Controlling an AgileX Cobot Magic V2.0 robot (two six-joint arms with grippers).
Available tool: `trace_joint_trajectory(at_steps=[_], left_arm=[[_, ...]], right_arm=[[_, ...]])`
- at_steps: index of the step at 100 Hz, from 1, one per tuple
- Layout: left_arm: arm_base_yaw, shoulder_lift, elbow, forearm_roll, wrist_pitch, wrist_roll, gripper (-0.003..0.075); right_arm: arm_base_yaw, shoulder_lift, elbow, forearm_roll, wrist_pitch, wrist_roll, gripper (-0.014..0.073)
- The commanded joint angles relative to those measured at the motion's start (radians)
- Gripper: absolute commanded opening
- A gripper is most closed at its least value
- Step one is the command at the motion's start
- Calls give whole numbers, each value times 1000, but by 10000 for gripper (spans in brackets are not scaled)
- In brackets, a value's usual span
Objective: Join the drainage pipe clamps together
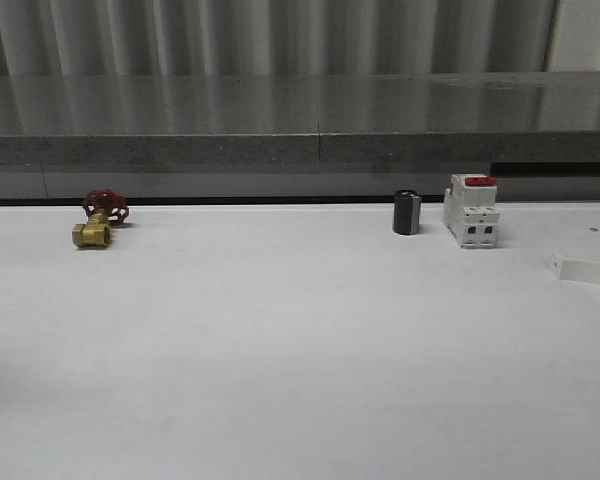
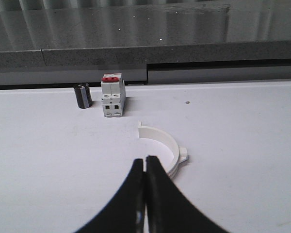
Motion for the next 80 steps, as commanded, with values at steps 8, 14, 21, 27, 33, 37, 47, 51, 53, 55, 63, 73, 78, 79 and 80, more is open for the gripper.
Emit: trace_joint_trajectory(at_steps=[8, 14, 21, 27, 33, 37, 47, 51, 53, 55, 63, 73, 78, 79, 80], left_arm=[[65, 170, -134, -5, -27, 37, 639], [79, 234, -170, -5, -22, 53, 639], [96, 306, -215, 5, -22, 54, 639], [110, 363, -255, 11, -22, 54, 639], [118, 408, -288, 18, -22, 57, 639], [119, 436, -310, 23, -22, 72, 639], [119, 491, -352, 23, -22, 100, 639], [119, 510, -366, 23, -22, 100, 639], [119, 519, -372, 21, -22, 100, 639], [119, 527, -378, 21, -22, 100, 639], [119, 555, -392, 23, -22, 106, 639], [119, 578, -401, 25, -22, 109, 639], [119, 591, -401, 25, -22, 113, 639], [119, 592, -401, 25, -20, 115, 639], [119, 592, -401, 25, -20, 114, 639]], right_arm=[[-5, -20, -15, 1, -76, -6, -68], [-5, -20, -15, 1, -76, -6, -68], [-5, -20, -15, 1, -76, -6, -68], [-5, -20, -15, 1, -76, -6, -68], [-5, -20, -15, 1, -76, -6, -68], [-5, -20, -15, 1, -76, -6, -68], [-5, -20, -15, 1, -75, -6, -68], [-5, -20, -15, 1, -75, -6, -68], [-5, -20, -15, 1, -75, -6, -68], [-5, -20, -15, 1, -75, -6, -68], [-5, -20, -15, 1, -75, -6, -68], [-5, -20, -15, 1, -75, -6, -68], [-5, -20, -15, 1, -75, -6, -68], [-5, -20, -15, 1, -75, -6, -68], [-5, -20, -15, 1, -75, -6, -68]])
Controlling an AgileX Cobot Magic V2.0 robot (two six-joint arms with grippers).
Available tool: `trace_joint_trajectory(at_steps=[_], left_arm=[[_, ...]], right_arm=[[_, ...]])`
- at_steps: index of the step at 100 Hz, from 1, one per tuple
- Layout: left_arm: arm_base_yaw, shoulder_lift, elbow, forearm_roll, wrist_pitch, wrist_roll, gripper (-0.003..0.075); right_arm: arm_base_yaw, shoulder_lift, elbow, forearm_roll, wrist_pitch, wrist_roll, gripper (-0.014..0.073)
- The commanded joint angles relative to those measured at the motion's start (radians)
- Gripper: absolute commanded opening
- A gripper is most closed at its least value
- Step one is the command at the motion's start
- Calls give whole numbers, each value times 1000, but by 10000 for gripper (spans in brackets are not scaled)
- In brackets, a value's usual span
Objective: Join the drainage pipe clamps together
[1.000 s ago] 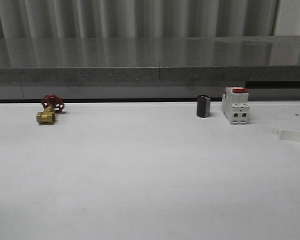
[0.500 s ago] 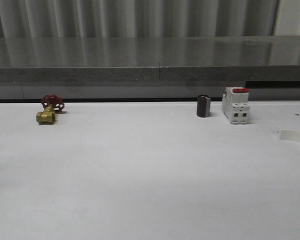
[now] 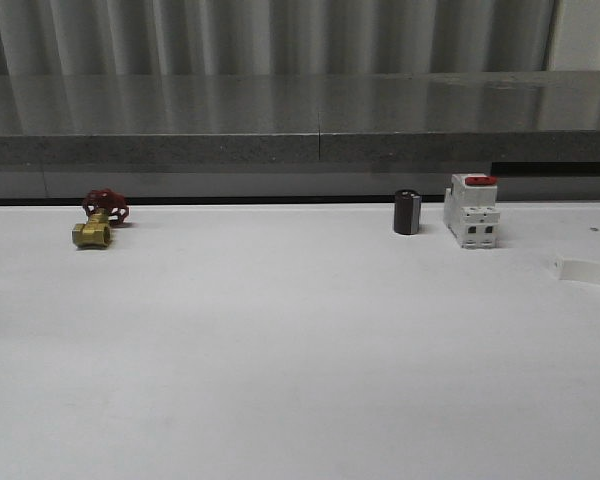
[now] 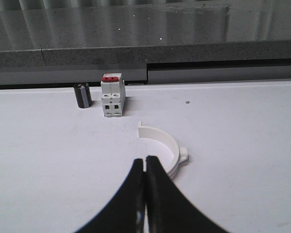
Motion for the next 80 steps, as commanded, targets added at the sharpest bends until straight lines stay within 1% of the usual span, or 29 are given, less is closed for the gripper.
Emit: trace_joint_trajectory(at_steps=[1, 36, 59, 66, 80], left_arm=[[-1, -33, -32, 3, -18, 5, 639], [-1, 23, -32, 3, -36, 24, 639], [-1, 25, -32, 3, -61, 27, 631], [-1, 25, -32, 3, -66, 46, 578], [-1, 25, -32, 5, -84, 49, 390]], right_arm=[[-5, -20, -15, 1, -75, -6, -68], [-5, -20, -15, 1, -75, -6, -68], [-5, -20, -15, 1, -75, -6, -68], [-5, -20, -15, 1, -75, -6, -68], [-5, -20, -15, 1, -75, -6, -68]])
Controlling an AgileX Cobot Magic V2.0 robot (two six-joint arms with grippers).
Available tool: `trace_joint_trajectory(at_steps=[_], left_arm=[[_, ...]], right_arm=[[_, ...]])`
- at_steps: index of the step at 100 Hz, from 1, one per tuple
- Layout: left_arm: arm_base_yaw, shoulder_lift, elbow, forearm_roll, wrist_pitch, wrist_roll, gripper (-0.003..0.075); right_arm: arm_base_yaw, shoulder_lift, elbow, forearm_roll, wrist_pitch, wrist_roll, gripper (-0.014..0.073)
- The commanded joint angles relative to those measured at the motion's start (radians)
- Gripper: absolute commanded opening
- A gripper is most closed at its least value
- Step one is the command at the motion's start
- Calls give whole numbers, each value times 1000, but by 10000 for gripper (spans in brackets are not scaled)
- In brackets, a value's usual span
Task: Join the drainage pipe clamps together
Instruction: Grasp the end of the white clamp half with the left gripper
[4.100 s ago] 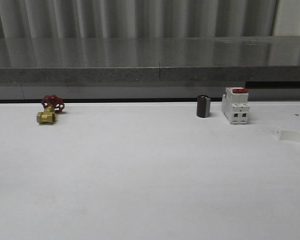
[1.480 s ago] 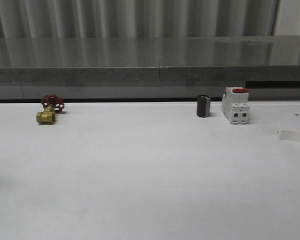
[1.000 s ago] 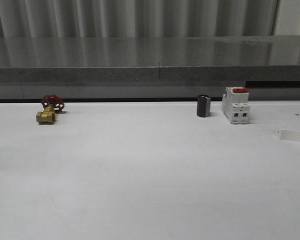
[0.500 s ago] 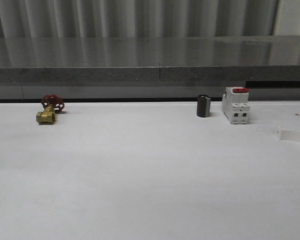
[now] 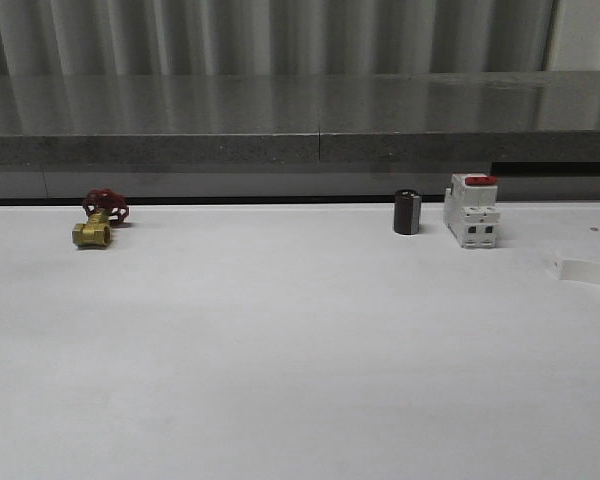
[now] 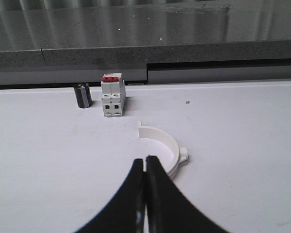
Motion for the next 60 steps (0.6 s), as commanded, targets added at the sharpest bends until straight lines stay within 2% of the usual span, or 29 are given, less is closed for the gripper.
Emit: trace_joint_trajectory(at_steps=[1, 17, 27, 39, 60], left_arm=[[-1, -51, -26, 5, -34, 3, 370], [-1, -51, -26, 5, -47, 3, 161], [-1, -51, -26, 5, -48, 3, 83], [-2, -63, -26, -1, -22, 3, 41], [-24, -148, -26, -80, 49, 3, 40]], right_arm=[[-5, -20, -15, 1, -75, -6, -68], [-5, -20, -15, 1, -75, -6, -68], [-5, -20, -15, 1, -75, -6, -68], [-5, -20, -15, 1, -75, -6, -68], [-5, -20, -15, 1, -75, -6, -68]])
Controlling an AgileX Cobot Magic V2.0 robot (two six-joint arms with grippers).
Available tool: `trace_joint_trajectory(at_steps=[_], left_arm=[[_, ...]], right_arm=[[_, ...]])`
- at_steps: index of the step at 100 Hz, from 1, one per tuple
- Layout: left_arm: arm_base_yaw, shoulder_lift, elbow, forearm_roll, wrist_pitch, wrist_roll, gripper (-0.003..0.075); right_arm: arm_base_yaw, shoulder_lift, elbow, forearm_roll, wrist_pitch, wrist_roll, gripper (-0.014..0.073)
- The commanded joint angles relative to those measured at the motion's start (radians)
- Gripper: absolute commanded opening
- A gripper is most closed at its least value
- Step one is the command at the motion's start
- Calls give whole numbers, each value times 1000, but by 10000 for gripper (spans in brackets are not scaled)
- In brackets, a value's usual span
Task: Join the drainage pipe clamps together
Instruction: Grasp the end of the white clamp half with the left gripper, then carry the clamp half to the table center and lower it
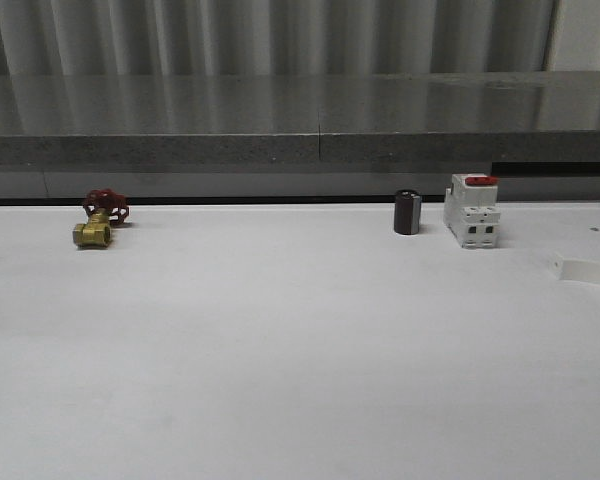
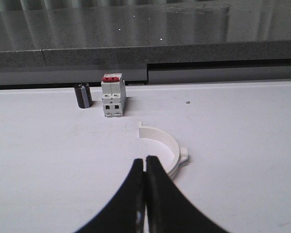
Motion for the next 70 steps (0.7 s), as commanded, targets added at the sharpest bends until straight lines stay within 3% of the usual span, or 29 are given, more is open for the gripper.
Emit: trace_joint_trajectory(at_steps=[1, 26, 70], left_arm=[[-19, -110, -25, -50, 25, 1, 40], [-141, -214, -25, -170, 104, -13, 40], [-526, -222, -25, -172, 43, -216, 32]], right_arm=[[-5, -20, -15, 1, -75, -6, -68], [-5, -20, -15, 1, -75, -6, -68], [-5, -20, -15, 1, -75, -6, -68]])
